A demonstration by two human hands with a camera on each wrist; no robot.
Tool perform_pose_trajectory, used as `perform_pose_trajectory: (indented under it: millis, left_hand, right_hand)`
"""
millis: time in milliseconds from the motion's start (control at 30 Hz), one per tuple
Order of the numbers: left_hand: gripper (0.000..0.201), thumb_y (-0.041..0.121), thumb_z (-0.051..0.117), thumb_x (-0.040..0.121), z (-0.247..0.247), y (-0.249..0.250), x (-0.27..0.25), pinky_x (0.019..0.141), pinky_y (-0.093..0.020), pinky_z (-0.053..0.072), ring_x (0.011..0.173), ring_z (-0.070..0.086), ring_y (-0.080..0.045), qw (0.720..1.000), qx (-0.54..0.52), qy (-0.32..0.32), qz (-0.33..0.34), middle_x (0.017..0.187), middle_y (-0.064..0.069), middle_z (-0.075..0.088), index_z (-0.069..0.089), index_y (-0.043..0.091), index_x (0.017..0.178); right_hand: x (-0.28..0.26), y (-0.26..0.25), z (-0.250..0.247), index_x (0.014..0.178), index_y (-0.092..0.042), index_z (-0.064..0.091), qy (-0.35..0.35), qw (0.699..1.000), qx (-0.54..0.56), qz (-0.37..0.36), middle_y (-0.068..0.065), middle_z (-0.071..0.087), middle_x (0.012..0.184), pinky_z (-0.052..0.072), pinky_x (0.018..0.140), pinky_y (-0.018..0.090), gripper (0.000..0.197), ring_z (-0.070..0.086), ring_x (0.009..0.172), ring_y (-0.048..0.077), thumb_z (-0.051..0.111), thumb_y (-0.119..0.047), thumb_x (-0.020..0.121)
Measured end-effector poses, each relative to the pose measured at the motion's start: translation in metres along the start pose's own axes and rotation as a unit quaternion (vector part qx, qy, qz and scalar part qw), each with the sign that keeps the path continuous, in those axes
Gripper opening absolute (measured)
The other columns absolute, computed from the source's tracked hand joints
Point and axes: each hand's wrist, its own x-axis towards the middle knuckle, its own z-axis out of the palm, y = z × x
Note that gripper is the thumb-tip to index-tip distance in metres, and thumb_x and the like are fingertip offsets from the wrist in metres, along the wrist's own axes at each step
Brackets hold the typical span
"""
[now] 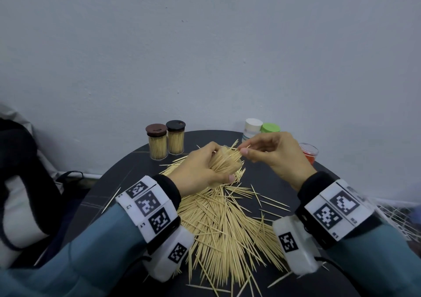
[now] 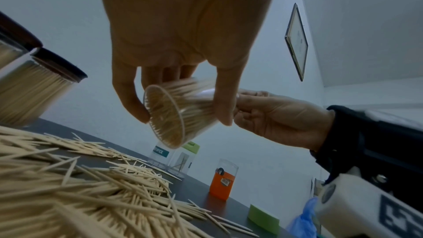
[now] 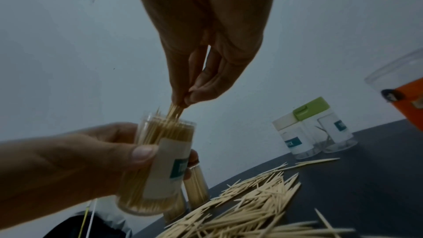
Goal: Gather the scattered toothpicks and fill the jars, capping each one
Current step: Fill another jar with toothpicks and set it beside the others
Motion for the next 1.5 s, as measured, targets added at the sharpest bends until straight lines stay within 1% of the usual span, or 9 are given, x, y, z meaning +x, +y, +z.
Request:
perform_pose_trajectory:
  millis: [233, 400, 500, 667, 867, 1100, 1200, 1333, 1500]
  left_hand:
    - [0.051, 0.017, 0.080, 0.072, 0.001, 0.000, 0.000, 0.060, -0.018, 0.052, 0.075, 0.062, -0.010, 1.000, -0.008, 0.001, 0.004, 0.092, 0.001, 0.061, 0.050, 0.015, 0.113]
    - [0.052, 0.018, 0.080, 0.072, 0.001, 0.000, 0.000, 0.059, -0.016, 0.050, 0.074, 0.060, -0.007, 1.000, -0.007, 0.003, 0.003, 0.089, 0.005, 0.060, 0.050, 0.015, 0.114]
    - [0.053, 0.017, 0.080, 0.072, 0.002, 0.000, -0.001, 0.071, -0.029, 0.055, 0.082, 0.063, -0.014, 1.000, -0.005, -0.009, 0.007, 0.095, 0.001, 0.062, 0.049, 0.016, 0.115]
    - [0.053, 0.017, 0.080, 0.072, 0.002, 0.001, -0.002, 0.072, -0.037, 0.056, 0.086, 0.065, -0.020, 1.000, -0.006, -0.021, 0.010, 0.098, -0.002, 0.062, 0.050, 0.015, 0.115]
    - [0.055, 0.019, 0.080, 0.071, 0.001, -0.001, -0.001, 0.064, -0.027, 0.056, 0.084, 0.065, -0.018, 1.000, 0.009, -0.002, 0.008, 0.101, -0.003, 0.061, 0.050, 0.016, 0.116]
    - [0.053, 0.020, 0.080, 0.072, -0.002, 0.001, 0.001, 0.076, -0.029, 0.054, 0.088, 0.063, -0.014, 1.000, -0.013, 0.014, 0.001, 0.098, 0.001, 0.063, 0.050, 0.015, 0.115]
    - [0.052, 0.019, 0.079, 0.072, -0.002, 0.000, 0.000, 0.075, -0.027, 0.055, 0.086, 0.063, -0.013, 1.000, -0.023, 0.009, -0.005, 0.096, 0.002, 0.063, 0.049, 0.016, 0.114]
    - [0.050, 0.017, 0.078, 0.073, 0.000, 0.001, 0.001, 0.066, -0.020, 0.054, 0.081, 0.063, -0.011, 0.999, -0.037, 0.008, -0.007, 0.096, 0.001, 0.063, 0.050, 0.014, 0.113]
    - [0.052, 0.022, 0.078, 0.074, -0.004, -0.004, 0.004, 0.065, -0.024, 0.053, 0.089, 0.062, -0.016, 0.997, -0.053, 0.045, -0.036, 0.104, -0.003, 0.061, 0.048, 0.014, 0.117]
  right_hand:
    - [-0.005, -0.005, 0.010, 0.078, -0.011, 0.072, -0.060, 0.997, 0.053, -0.002, 0.003, 0.070, 0.070, 0.051, 0.066, 0.014, 0.010, 0.063, 0.063, 0.005, 0.073, -0.003, 0.072]
    - [-0.003, -0.002, 0.008, 0.073, -0.019, 0.071, 0.004, 0.998, -0.062, -0.008, -0.008, 0.067, 0.066, 0.047, 0.062, 0.008, 0.010, 0.060, 0.059, -0.002, 0.076, -0.010, 0.073]
    - [-0.003, -0.001, 0.009, 0.077, -0.013, 0.073, 0.047, 0.994, -0.096, -0.018, -0.007, 0.066, 0.065, 0.043, 0.057, 0.003, 0.005, 0.058, 0.060, -0.004, 0.075, -0.009, 0.074]
    - [-0.003, 0.002, 0.007, 0.077, -0.015, 0.073, -0.008, 0.998, -0.060, -0.008, 0.001, 0.071, 0.075, 0.051, 0.067, 0.013, 0.007, 0.064, 0.065, 0.003, 0.075, -0.010, 0.073]
    - [-0.003, -0.001, 0.006, 0.084, -0.011, 0.073, -0.082, 0.996, 0.024, 0.003, 0.011, 0.072, 0.081, 0.055, 0.072, 0.019, 0.009, 0.066, 0.072, 0.012, 0.070, -0.007, 0.077]
    - [0.002, 0.001, -0.007, 0.077, -0.026, 0.070, 0.032, 0.999, -0.011, -0.014, -0.010, 0.067, 0.070, 0.044, 0.061, 0.017, 0.010, 0.056, 0.060, 0.005, 0.071, -0.016, 0.079]
    - [0.004, 0.005, -0.007, 0.090, -0.033, 0.065, 0.092, 0.995, -0.045, -0.020, -0.010, 0.066, 0.092, 0.045, 0.076, 0.023, 0.018, 0.056, 0.078, 0.006, 0.060, -0.015, 0.089]
    - [0.000, 0.002, 0.006, 0.132, -0.022, 0.047, -0.043, 0.999, -0.007, 0.007, -0.010, 0.054, 0.128, 0.040, 0.098, 0.017, 0.037, 0.050, 0.116, 0.000, 0.043, -0.011, 0.097]
    - [-0.007, -0.001, 0.017, 0.136, -0.017, 0.046, -0.110, 0.994, -0.024, -0.001, -0.007, 0.051, 0.136, 0.033, 0.105, 0.014, 0.038, 0.043, 0.124, -0.002, 0.040, -0.015, 0.098]
